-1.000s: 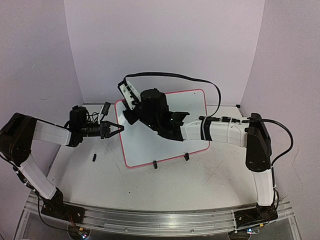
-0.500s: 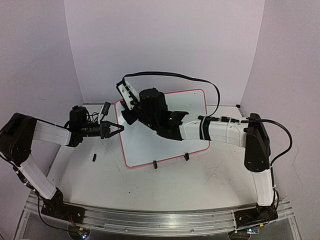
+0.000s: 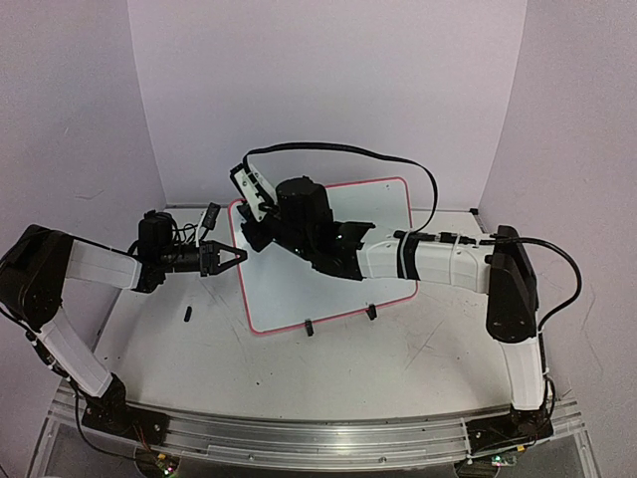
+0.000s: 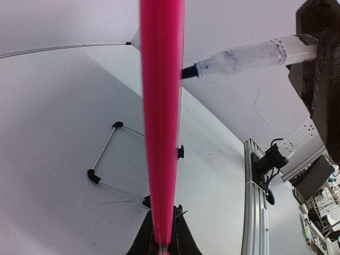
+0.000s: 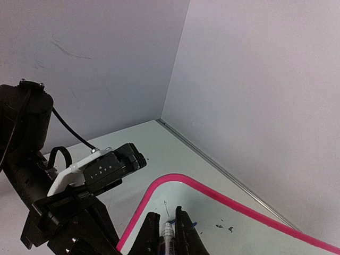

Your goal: Write a sentence on the whiteboard

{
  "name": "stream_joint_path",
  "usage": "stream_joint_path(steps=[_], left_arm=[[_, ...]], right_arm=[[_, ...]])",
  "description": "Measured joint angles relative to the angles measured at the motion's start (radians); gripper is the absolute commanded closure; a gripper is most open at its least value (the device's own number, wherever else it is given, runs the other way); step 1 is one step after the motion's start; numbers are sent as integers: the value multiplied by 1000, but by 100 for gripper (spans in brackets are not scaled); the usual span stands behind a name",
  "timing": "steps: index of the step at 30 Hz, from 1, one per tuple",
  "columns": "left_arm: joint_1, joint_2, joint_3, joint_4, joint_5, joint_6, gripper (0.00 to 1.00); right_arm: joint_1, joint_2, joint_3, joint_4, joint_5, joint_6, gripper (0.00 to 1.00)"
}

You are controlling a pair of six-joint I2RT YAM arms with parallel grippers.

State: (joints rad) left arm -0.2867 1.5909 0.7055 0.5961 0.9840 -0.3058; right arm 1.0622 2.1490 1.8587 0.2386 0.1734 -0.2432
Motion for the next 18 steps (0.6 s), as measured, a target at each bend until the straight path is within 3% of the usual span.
stream_joint_path(steps=[18], left_arm=[[0,0,0,-1,-6,-1,100]], right_arm=[[16,-10,-66,8,0,13,100]])
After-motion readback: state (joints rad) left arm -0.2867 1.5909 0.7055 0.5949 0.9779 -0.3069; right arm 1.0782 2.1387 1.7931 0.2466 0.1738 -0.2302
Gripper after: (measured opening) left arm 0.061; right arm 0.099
